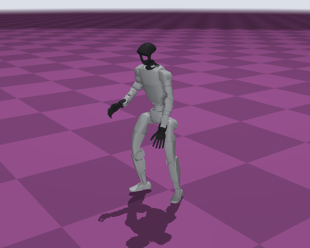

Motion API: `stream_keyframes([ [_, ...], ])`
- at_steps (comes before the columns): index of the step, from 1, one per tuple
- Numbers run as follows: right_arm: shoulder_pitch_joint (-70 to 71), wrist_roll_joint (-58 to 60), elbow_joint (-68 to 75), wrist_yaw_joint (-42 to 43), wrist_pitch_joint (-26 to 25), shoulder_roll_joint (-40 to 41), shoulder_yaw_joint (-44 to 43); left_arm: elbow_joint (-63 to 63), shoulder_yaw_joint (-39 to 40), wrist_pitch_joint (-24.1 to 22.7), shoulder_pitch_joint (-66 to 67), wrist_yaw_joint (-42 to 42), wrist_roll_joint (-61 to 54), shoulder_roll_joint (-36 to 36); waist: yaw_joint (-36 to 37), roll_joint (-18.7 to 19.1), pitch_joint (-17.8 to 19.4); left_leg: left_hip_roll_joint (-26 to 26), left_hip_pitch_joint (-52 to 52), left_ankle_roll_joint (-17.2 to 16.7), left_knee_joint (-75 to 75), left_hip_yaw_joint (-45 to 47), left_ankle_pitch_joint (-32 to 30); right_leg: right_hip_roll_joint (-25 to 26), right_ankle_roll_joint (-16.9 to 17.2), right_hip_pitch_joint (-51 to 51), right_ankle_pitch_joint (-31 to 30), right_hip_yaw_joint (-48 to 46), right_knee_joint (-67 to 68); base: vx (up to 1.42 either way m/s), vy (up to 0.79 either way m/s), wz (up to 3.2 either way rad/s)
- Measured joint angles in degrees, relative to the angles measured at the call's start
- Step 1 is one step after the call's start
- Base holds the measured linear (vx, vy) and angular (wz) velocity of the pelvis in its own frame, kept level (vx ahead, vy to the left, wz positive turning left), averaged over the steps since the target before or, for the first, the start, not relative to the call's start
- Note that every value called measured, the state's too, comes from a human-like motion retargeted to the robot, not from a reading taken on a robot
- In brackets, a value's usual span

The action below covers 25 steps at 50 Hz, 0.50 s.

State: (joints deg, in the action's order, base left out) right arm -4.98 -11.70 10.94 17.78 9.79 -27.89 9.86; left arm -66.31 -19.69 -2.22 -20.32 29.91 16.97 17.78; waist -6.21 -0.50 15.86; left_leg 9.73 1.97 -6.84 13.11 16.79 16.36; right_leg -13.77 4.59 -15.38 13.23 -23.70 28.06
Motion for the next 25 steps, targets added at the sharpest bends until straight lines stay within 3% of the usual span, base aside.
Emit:
stream_keyframes([
  [5, 3.7, -5.0, 6.1, -1.7, -2.2, 0.3, 1.7, 5.4, -7.9, -2.7, -14.0, -5.6, -5.6, 3.2, -5.3, -1.6, -1.4, -3.0, -7.5, -0.9, -1.3, -1.0, 4.1, -1.8, 7.6, 4.5, -7.9, -4.1, -29.7, 0.54, -0.17, 0.40],
  [7, 4.6, -5.1, 8.4, -1.9, -2.6, 0.7, 2.1, 7.1, -10.0, -3.3, -17.8, -6.4, -5.3, 5.1, -6.2, -1.6, -2.3, -2.7, -11.1, -1.9, -2.4, -0.5, 4.8, -1.2, 9.3, 5.6, -9.8, -2.7, -32.9, 0.58, -0.25, -0.15],
  [10, 5.7, -3.9, 12.0, -1.1, -2.3, 1.2, 2.9, 10.0, -11.1, -3.8, -20.9, -5.7, -1.7, 8.1, -6.8, -1.0, -4.3, -2.0, -15.1, -2.3, -2.0, 1.6, 4.9, 0.0, 7.9, 7.4, -14.3, 0.0, -33.0, 0.61, -0.26, -0.47],
  [12, 6.3, -2.4, 14.8, -0.2, -2.2, 1.4, 3.8, 12.3, -10.8, -3.4, -20.9, -4.8, 1.1, 10.1, -7.0, -0.4, -5.3, -1.0, -16.6, -0.7, 1.4, 3.5, 4.4, 0.7, 6.2, 9.5, -14.1, 1.2, -32.5, 0.62, -0.28, -0.63],
  [13, 6.5, -1.5, 16.2, 0.3, -2.3, 1.5, 4.3, 13.7, -10.5, -3.1, -20.3, -4.4, 2.3, 11.0, -7.1, 0.0, -5.6, -0.1, -16.9, 0.6, 4.4, 4.5, 3.7, 1.0, 5.3, 10.4, -12.5, 1.8, -31.4, 0.62, -0.28, -0.64],
  [15, 6.7, 6.5, 19.9, 0.8, -2.4, 1.5, 5.7, 17.9, -10.1, -3.7, -17.9, -6.7, -0.5, 12.8, -7.4, 0.2, -6.1, 1.7, -16.3, 3.4, 12.8, 6.0, 1.1, 0.2, 6.7, 10.4, -6.7, 3.2, -24.3, 0.61, -0.27, -0.59],
  [19, 8.7, 2.8, 25.4, 2.5, -3.3, 2.4, 7.9, 19.7, -14.5, -0.5, -18.2, -4.0, 8.4, 15.1, -5.9, 2.1, -5.8, 5.9, -6.3, 7.8, 36.3, 4.3, -5.6, 2.8, 3.4, 14.5, -4.5, 6.1, -25.5, 0.51, -0.23, -0.71],
  [22, 9.4, 1.0, 28.1, 2.6, -3.2, 3.2, 9.2, 18.1, -19.1, 0.3, -19.9, -3.2, 14.1, 15.1, -3.4, 2.4, -5.7, 3.3, 0.8, 6.8, 45.1, 1.7, -5.6, 3.4, 3.1, 15.5, -2.9, 9.4, -24.9, 0.43, -0.12, -0.97],
  [25, 10.8, 0.8, 29.3, 3.1, -2.8, 3.9, 9.8, 14.0, -21.5, 0.7, -22.3, -3.7, 16.4, 13.6, -1.5, 1.9, -4.4, 2.2, 4.9, 6.1, 45.7, 6.0, -2.6, 3.1, 3.3, 16.2, -1.2, 12.5, -24.1, 0.37, -0.05, -0.91],
])
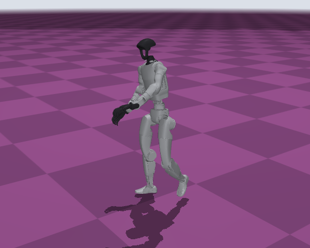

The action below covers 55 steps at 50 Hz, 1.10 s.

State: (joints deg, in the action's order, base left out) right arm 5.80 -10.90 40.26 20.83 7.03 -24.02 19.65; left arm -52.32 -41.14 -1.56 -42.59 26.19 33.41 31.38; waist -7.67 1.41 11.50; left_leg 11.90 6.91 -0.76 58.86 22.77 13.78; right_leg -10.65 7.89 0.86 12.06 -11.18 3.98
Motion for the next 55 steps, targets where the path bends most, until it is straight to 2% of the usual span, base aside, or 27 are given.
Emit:
stream_keyframes([
  [4, 2.0, -0.5, -0.8, 0.3, 1.0, -0.2, 0.5, -8.7, -0.8, 1.2, -3.6, 0.1, 0.0, -2.8, -0.5, -0.5, 2.7, 1.1, 2.4, 1.3, -10.4, 11.6, 2.7, -0.4, 0.7, 0.6, 2.0, 2.3, 0.4, 0.31, 0.01, -0.62],
  [7, 2.2, -1.4, -2.0, 0.5, 2.1, -0.6, 0.9, -15.6, -1.9, 2.6, -6.8, 1.0, -1.8, -4.9, -1.4, -0.8, 4.5, -0.9, 3.9, 0.5, -26.1, 15.2, -0.8, 0.2, 0.7, 1.0, 3.3, 3.6, -0.1, 0.31, 0.05, -0.49],
  [10, 0.4, -1.8, -2.5, 0.8, 2.8, -1.1, 1.1, -20.6, -1.8, 3.1, -9.1, 1.6, -6.5, -6.9, -1.7, -0.1, 6.3, -3.2, 4.1, -2.4, -45.1, 13.3, -6.5, 2.4, 0.2, 2.4, 4.6, 5.2, -0.6, 0.35, 0.07, -0.56],
  [14, -2.6, -2.0, -1.1, 1.2, 2.1, -1.1, 0.5, -23.0, 1.5, 2.8, -10.6, 1.7, -16.1, -8.6, -0.9, 0.6, 9.3, -3.0, 2.7, -8.8, -62.7, 12.6, -11.9, 5.7, -0.1, 4.5, 6.2, 8.3, -0.3, 0.41, 0.12, -0.75],
  [15, -3.2, -2.3, -0.6, 1.4, 1.7, -0.9, 0.3, -23.3, 2.3, 2.8, -10.9, 1.9, -17.6, -8.8, -0.6, 0.2, 10.0, -2.5, 2.9, -10.2, -63.8, 13.6, -11.8, 6.1, 0.0, 4.7, 6.5, 9.2, -0.1, 0.40, 0.15, -0.84],
  [17, -3.4, -2.4, 0.2, 1.2, 0.8, -0.9, 0.1, -23.6, 2.5, 3.0, -11.1, 2.8, -18.3, -8.2, -0.3, -0.6, 11.4, -1.4, 2.5, -10.5, -63.8, 16.2, -11.8, 6.8, 0.0, 4.7, 7.1, 11.3, 0.6, 0.39, 0.17, -0.95],
  [20, -2.9, -2.4, 0.0, 0.8, 0.1, -0.9, 0.2, -24.0, 1.0, 3.4, -10.9, 4.2, -16.0, -5.8, -0.1, -2.4, 14.6, 0.5, 0.6, -9.4, -63.6, 18.5, -16.2, 8.0, -0.5, 4.7, 7.9, 15.3, 2.2, 0.35, 0.22, -1.16],
  [23, -1.2, -2.6, -2.8, -0.2, -0.1, -1.5, 2.2, -21.8, -2.6, 3.0, -9.6, 4.2, -15.1, 0.5, -1.3, -6.2, 17.5, 2.2, 1.1, -8.6, -62.2, 19.8, -19.4, 8.4, -1.1, 2.2, 8.8, 18.7, 5.0, 0.25, 0.26, -1.05],
  [25, -0.8, -2.9, -5.7, -0.2, 0.1, -1.1, 3.7, -22.5, -5.0, 3.1, -10.4, 2.8, -13.6, 3.7, -2.3, -9.8, 18.3, 2.6, 3.4, -8.5, -59.6, 20.4, -17.9, 7.7, -1.0, -1.1, 9.4, 19.6, 7.4, 0.15, 0.27, -0.50],
  [27, -3.0, -1.8, -10.4, 0.2, 0.9, -0.7, 4.8, -24.5, -6.6, 2.9, -11.4, 0.6, -8.4, 6.6, -4.5, -12.6, 18.3, 6.2, 9.8, -10.2, -48.1, 19.8, -11.8, 7.6, -1.5, -3.8, 9.5, 18.4, 8.9, 0.12, 0.27, 0.04],
  [31, -3.1, 3.5, -17.0, 4.4, 2.9, -1.5, 10.2, -29.7, -7.8, 2.7, -18.1, 3.3, -8.3, 10.2, -6.0, -16.9, 18.3, 5.0, 17.1, -11.9, -48.8, 19.5, -12.1, 6.3, -1.2, -11.5, 7.7, 15.9, 9.3, 0.05, 0.28, -0.11],
  [35, -1.6, 12.9, -21.3, 10.4, 3.5, -4.4, 15.4, -31.5, -3.7, 2.4, -25.9, 11.8, -19.7, 10.8, -3.5, -19.7, 18.3, -0.5, 18.0, -12.6, -63.8, 20.9, -19.1, 5.0, -0.4, -16.5, 3.9, 12.4, 5.5, 0.04, 0.24, -0.47],
  [40, -0.5, 18.8, -25.4, 13.1, 3.4, -6.1, 18.3, -26.2, 4.7, -1.5, -28.4, 17.8, -34.7, 10.2, -0.6, -21.4, 18.3, -1.4, 21.4, -13.8, -63.9, 20.7, -18.1, 3.8, 1.3, -16.0, -1.2, 6.4, -1.6, 0.15, 0.18, -0.11],
  [44, 0.0, 16.7, -27.9, 12.1, 2.6, -5.6, 18.6, -19.2, 11.6, -6.1, -24.0, 18.1, -47.9, 7.4, 1.8, -21.0, 18.3, -2.8, 21.0, -13.5, -63.9, 19.3, -16.8, 3.0, 2.4, -13.6, -4.3, 3.2, -4.1, 0.22, 0.13, 0.34],
  [47, 0.7, 16.1, -29.0, 11.1, 1.7, -4.7, 17.8, -13.3, 17.0, -9.9, -17.5, 16.6, -58.4, 3.7, 4.1, -19.4, 18.3, -3.5, 19.3, -13.1, -63.9, 17.3, -15.6, 2.9, 1.6, -11.4, -5.4, 0.8, -2.9, 0.27, 0.10, 0.62],
  [50, 1.8, 17.3, -29.2, 10.7, 0.6, -2.9, 16.3, -7.3, 21.8, -13.1, -9.6, 13.9, -67.5, -0.7, 6.9, -17.0, 18.3, -3.3, 16.6, -12.6, -63.3, 14.7, -14.0, 3.2, -0.6, -9.5, -5.9, -1.7, 1.4, 0.31, 0.07, 0.75],
  [52, 2.8, 18.6, -28.9, 10.3, 0.5, -0.8, 14.4, -3.3, 24.3, -14.3, -4.3, 10.6, -70.6, -3.4, 9.4, -15.3, 18.3, -1.3, 16.3, -11.4, -58.5, 13.0, -10.4, 3.1, -1.3, -11.6, -5.0, -3.6, 11.6, 0.34, 0.05, 0.78],
  [53, 3.6, 19.0, -28.4, 10.7, 0.2, -0.2, 14.0, -1.4, 25.4, -14.8, -1.3, 9.5, -73.4, -4.8, 10.6, -14.2, 18.3, -1.5, 14.0, -12.2, -60.2, 11.7, -10.9, 3.7, -3.6, -9.8, -5.8, -4.1, 11.7, 0.36, 0.04, 0.90],
  [55, 4.5, 20.0, -28.0, 11.2, 0.6, 2.0, 12.4, 2.2, 27.3, -15.1, 5.0, 5.2, -73.7, -6.7, 12.5, -11.1, 18.3, 2.2, 13.8, -13.7, -53.0, 8.8, -6.3, 5.6, -5.9, -7.7, -7.4, -6.5, 15.8, 0.38, 0.02, 1.13],
])
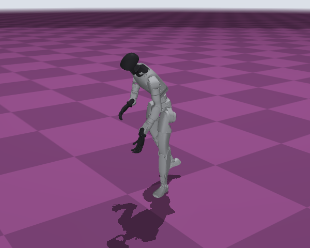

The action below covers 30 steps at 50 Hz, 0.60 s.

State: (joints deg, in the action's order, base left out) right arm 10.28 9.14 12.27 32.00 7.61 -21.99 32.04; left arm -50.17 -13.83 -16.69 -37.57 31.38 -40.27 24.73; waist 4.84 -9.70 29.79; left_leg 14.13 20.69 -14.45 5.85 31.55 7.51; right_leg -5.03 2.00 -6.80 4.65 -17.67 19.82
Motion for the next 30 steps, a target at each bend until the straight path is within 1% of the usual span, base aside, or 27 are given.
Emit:
stream_keyframes([
  [2, 2.5, 0.9, 1.0, 0.5, -0.3, 1.6, -1.2, 2.9, 1.0, -0.1, 4.9, -2.8, -3.0, -1.5, 1.8, 2.1, 0.0, 0.9, -1.7, 0.3, 1.8, -2.9, 2.0, 0.6, -1.6, -0.5, -0.1, -0.8, 7.2, 0.37, 0.00, 1.35],
  [5, 6.2, 1.8, 2.1, 1.0, -0.9, 3.0, -2.5, 5.1, 1.8, 0.4, 11.7, -6.1, -7.1, -2.7, 3.0, 4.7, 0.0, 0.5, -4.4, 1.3, 3.3, -8.0, 4.4, 2.3, -2.7, -1.6, 2.7, 0.5, 16.5, 0.36, -0.03, 1.73],
  [7, 8.4, 1.5, 2.3, 0.9, -1.3, 3.3, -3.4, 4.7, 2.3, 1.1, 15.0, -7.2, -9.8, -2.9, 3.4, 6.0, 0.0, -0.5, -6.5, 1.9, 3.3, -11.5, 5.1, 3.3, -2.8, -2.6, 5.4, 1.5, 20.6, 0.35, -0.05, 1.82],
  [9, 10.6, 0.6, 2.3, 0.4, -1.1, 2.8, -4.3, 3.0, 3.0, 1.8, 16.9, -7.5, -12.8, -2.7, 4.3, 6.4, -0.2, -2.6, -8.9, 3.4, 1.2, -14.3, 4.7, 2.7, -3.6, -4.6, 7.7, 1.6, 23.6, 0.35, -0.07, 1.66],
  [10, 11.1, 0.1, 1.7, -0.1, -1.0, 2.3, -4.9, 1.9, 3.4, 2.4, 17.8, -7.7, -13.7, -2.5, 4.6, 6.6, -0.5, -3.4, -9.8, 4.1, 0.4, -15.7, 4.6, 2.1, -4.1, -5.5, 8.7, 1.1, 24.3, 0.37, -0.08, 1.69],
  [11, 11.1, -0.1, 1.1, -0.4, -0.9, 1.9, -5.4, 0.6, 4.1, 3.1, 18.8, -8.2, -13.6, -2.1, 4.7, 7.3, -0.7, -3.7, -10.7, 3.9, 0.5, -17.3, 4.8, 1.8, -4.5, -5.6, 9.6, 0.1, 23.7, 0.38, -0.09, 1.72],
  [15, 12.4, -1.1, 1.7, -1.6, 0.1, 0.8, -5.8, -5.7, 9.8, 3.9, 22.4, -9.5, -14.3, -0.2, 3.6, 8.9, -1.7, -4.3, -14.2, 1.7, 0.8, -23.5, 5.8, 0.7, -4.7, -5.0, 12.0, -3.5, 16.6, 0.39, -0.12, 1.70],
  [18, 12.1, -0.7, 1.8, -3.4, 0.4, -0.6, -5.7, -10.1, 15.4, 4.5, 24.9, -10.4, -13.8, 1.5, 2.2, 8.9, -2.6, -5.5, -15.8, 0.7, 1.3, -27.6, 6.5, -0.5, -3.0, -5.2, 11.1, -3.7, 7.1, 0.40, -0.16, 1.49],
  [20, 11.9, -0.3, 2.2, -4.6, 0.3, -1.6, -5.5, -12.7, 19.1, 4.7, 26.6, -10.3, -13.6, 2.5, 1.3, 8.3, -3.3, -6.8, -16.7, 1.0, 1.8, -29.7, 7.2, -1.8, -1.1, -5.5, 9.4, -2.7, -0.5, 0.42, -0.20, 1.23],
  [22, 11.4, -0.3, 1.7, -5.9, -0.1, -3.1, -5.5, -15.0, 22.2, 4.9, 28.5, -10.0, -13.4, 3.3, 0.8, 7.3, -3.7, -8.2, -17.9, 1.8, 2.4, -31.1, 8.3, -3.4, 1.4, -5.4, 7.2, -2.0, -8.5, 0.46, -0.24, 0.94],
  [24, 11.5, -0.2, 2.6, -6.4, -0.5, -3.6, -4.9, -17.4, 25.2, 4.6, 30.7, -9.7, -13.3, 3.8, 0.6, 6.2, -4.2, -9.1, -19.9, 2.3, 2.9, -31.8, 9.5, -4.8, 4.6, -4.8, 5.5, -2.8, -15.1, 0.49, -0.28, 0.59],
  [25, 11.2, -0.3, 2.8, -6.7, -0.5, -3.9, -4.7, -18.4, 26.4, 4.6, 32.0, -9.7, -13.2, 4.1, 0.9, 5.6, -4.5, -9.4, -21.0, 2.6, 3.0, -31.9, 10.0, -5.4, 6.2, -4.6, 4.9, -3.6, -17.5, 0.52, -0.30, 0.30],
  [27, 11.0, -0.9, 2.7, -7.9, -0.1, -4.8, -4.1, -20.5, 28.6, 4.7, 34.9, -10.7, -12.6, 4.2, 1.9, 4.9, -5.4, -9.3, -23.4, 3.2, 3.6, -31.4, 10.7, -5.7, 8.2, -3.6, 3.3, -5.0, -19.9, 0.54, -0.31, 0.07],
  [28, 11.0, -1.1, 2.6, -8.9, 1.0, -5.3, -3.8, -21.4, 29.3, 4.0, 36.7, -11.6, -12.1, 4.1, 2.6, 4.5, -6.0, -9.2, -24.4, 3.7, 4.3, -31.0, 11.0, -5.7, 8.6, -2.9, 2.6, -5.5, -20.2, 0.55, -0.33, -0.10],
  [30, 11.7, -1.7, 2.7, -11.2, 3.1, -6.3, -3.0, -23.5, 30.9, 3.1, 39.8, -13.9, -11.9, 3.6, 4.5, 4.0, -7.1, -8.8, -25.6, 4.7, 7.1, -30.2, 11.7, -5.5, 8.2, -1.3, 2.0, -5.6, -19.7, 0.57, -0.35, -0.22],
])
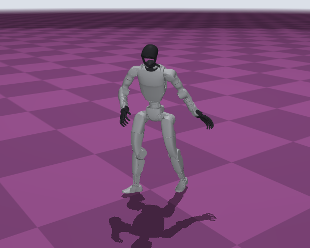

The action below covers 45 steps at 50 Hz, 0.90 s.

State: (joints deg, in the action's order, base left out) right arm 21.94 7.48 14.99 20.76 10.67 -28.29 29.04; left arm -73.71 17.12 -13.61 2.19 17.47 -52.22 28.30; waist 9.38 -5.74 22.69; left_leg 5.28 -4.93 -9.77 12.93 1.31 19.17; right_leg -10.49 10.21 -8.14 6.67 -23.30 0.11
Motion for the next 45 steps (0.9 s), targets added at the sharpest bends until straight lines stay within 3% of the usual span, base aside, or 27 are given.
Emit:
stream_keyframes([
  [3, 3.1, -0.3, 0.0, -2.3, -0.4, -0.9, 2.5, -2.9, 2.9, 2.3, 4.1, -2.4, -0.8, -1.2, 4.0, -0.8, -1.5, 0.6, 1.6, 1.9, 10.5, -0.4, -1.0, 0.4, -2.0, 2.7, 3.2, 1.0, 2.2, 0.57, -0.38, -0.26],
  [8, 13.0, 0.0, -1.4, -4.5, -1.5, -2.0, 7.5, -8.0, 7.7, 6.6, 10.7, -3.9, -3.3, -4.3, 11.9, -0.7, -2.7, 1.9, 13.5, 4.6, 38.6, -1.0, -8.5, 1.3, -4.4, 6.6, 9.3, 2.8, 5.9, 0.56, -0.33, -0.21],
  [11, 20.6, 0.8, -2.1, -4.0, -2.1, -1.9, 9.4, -11.0, 10.2, 7.5, 13.1, -3.0, -3.2, -5.5, 17.9, -0.6, -2.0, 3.1, 19.7, 7.1, 45.6, 3.6, -5.0, 1.1, -4.0, 8.5, 11.7, 3.5, 7.4, 0.53, -0.26, -0.22],
  [15, 30.0, 1.6, -2.6, -2.2, -2.7, -1.0, 11.0, -12.8, 11.1, 7.3, 14.7, -2.1, -3.8, -5.9, 26.7, -0.7, -0.6, 2.1, 24.2, 7.7, 36.9, 11.5, -2.5, 0.7, -4.3, 10.7, 14.2, 3.9, 8.4, 0.51, -0.21, -0.11],
  [20, 37.7, -0.4, -3.6, 1.8, -2.5, 2.4, 12.0, -11.9, 8.2, 7.1, 16.5, -3.8, -5.5, -6.1, 35.4, 1.2, 0.5, -3.1, 22.3, 5.0, 2.6, 17.1, -8.6, 3.3, -6.3, 15.4, 17.0, 2.6, 7.9, 0.56, -0.16, 0.06],
  [22, 38.8, -2.1, -4.6, 2.9, -2.2, 4.8, 11.8, -11.9, 8.8, 7.8, 18.3, -4.4, -5.6, -6.7, 36.5, 3.5, 0.2, -4.7, 20.5, 3.4, -7.4, 13.3, -14.1, 6.0, -8.1, 19.0, 17.6, 2.0, 7.4, 0.63, -0.13, 0.21],
  [25, 38.2, -3.5, -6.4, 3.1, -1.9, 8.3, 10.0, -12.5, 10.3, 9.2, 20.0, -4.0, -5.5, -6.8, 36.5, 6.2, 1.0, -6.2, 18.4, 3.8, -9.9, 3.2, -18.7, 8.8, -11.3, 23.6, 16.6, 0.2, 9.8, 0.64, -0.15, 0.62],
  [28, 35.3, -2.9, -8.7, 1.3, -1.6, 10.9, 8.3, -12.7, 9.8, 10.6, 19.8, -2.2, -2.8, -5.2, 35.4, 9.4, 3.7, -4.4, 15.4, 5.7, -3.6, -2.6, -14.2, 9.1, -14.1, 23.5, 10.8, -3.7, 24.3, 0.63, -0.20, 1.03],
  [30, 32.7, -8.5, -10.7, 0.2, -2.5, 11.6, 9.0, -12.2, 9.3, 15.6, 19.4, 0.0, 1.6, -3.5, 35.0, 10.8, 5.1, -3.0, 14.2, 6.6, -0.2, -4.5, -11.5, 6.2, -14.2, 18.0, 5.0, -5.7, 41.2, 0.56, -0.23, 0.96],
  [32, 31.1, -8.5, -11.2, -0.3, -2.3, 11.7, 11.3, -11.2, 7.6, 16.3, 18.4, 1.1, 4.4, -1.2, 34.0, 10.5, 5.7, -2.4, 14.9, 6.4, 0.7, -6.7, -10.4, 2.9, -12.8, 9.6, 1.2, -6.6, 55.0, 0.47, -0.27, 1.07],
  [35, 30.1, -6.4, -11.8, -0.9, -1.6, 10.2, 15.9, -9.5, 6.4, 16.0, 17.0, 2.0, 7.2, 2.6, 31.4, 10.7, 6.4, -1.2, 15.1, 5.8, -1.0, -10.7, -10.4, -0.6, -10.2, -0.9, 1.4, -6.8, 64.8, 0.40, -0.32, 1.25],
  [38, 30.4, -3.1, -14.4, -1.4, -0.6, 6.4, 20.0, -8.7, 6.4, 15.5, 16.4, 2.9, 9.8, 6.4, 28.1, 12.0, 7.1, 1.0, 15.3, 4.0, -3.6, -14.4, -11.3, -4.3, -9.2, -7.4, 3.4, -7.5, 61.3, 0.33, -0.37, 1.13],
  [42, 30.9, 1.3, -20.7, -0.2, 0.8, -0.4, 22.7, -9.4, 7.4, 13.9, 17.6, 5.5, 14.0, 12.2, 24.2, 12.7, 7.1, 5.0, 17.0, -0.7, -6.0, -17.0, -11.4, -8.2, -9.9, -10.4, 5.1, -11.6, 40.4, 0.27, -0.44, 0.66],
  [45, 29.0, 4.8, -25.5, 3.0, 1.2, -5.1, 22.3, -10.3, 8.2, 12.3, 18.7, 9.2, 16.7, 17.1, 21.2, 9.7, 7.1, 4.7, 19.5, 3.1, -7.6, -17.7, -11.1, -10.4, -7.9, -10.8, 2.7, -15.5, 16.2, 0.24, -0.56, 0.57],
])
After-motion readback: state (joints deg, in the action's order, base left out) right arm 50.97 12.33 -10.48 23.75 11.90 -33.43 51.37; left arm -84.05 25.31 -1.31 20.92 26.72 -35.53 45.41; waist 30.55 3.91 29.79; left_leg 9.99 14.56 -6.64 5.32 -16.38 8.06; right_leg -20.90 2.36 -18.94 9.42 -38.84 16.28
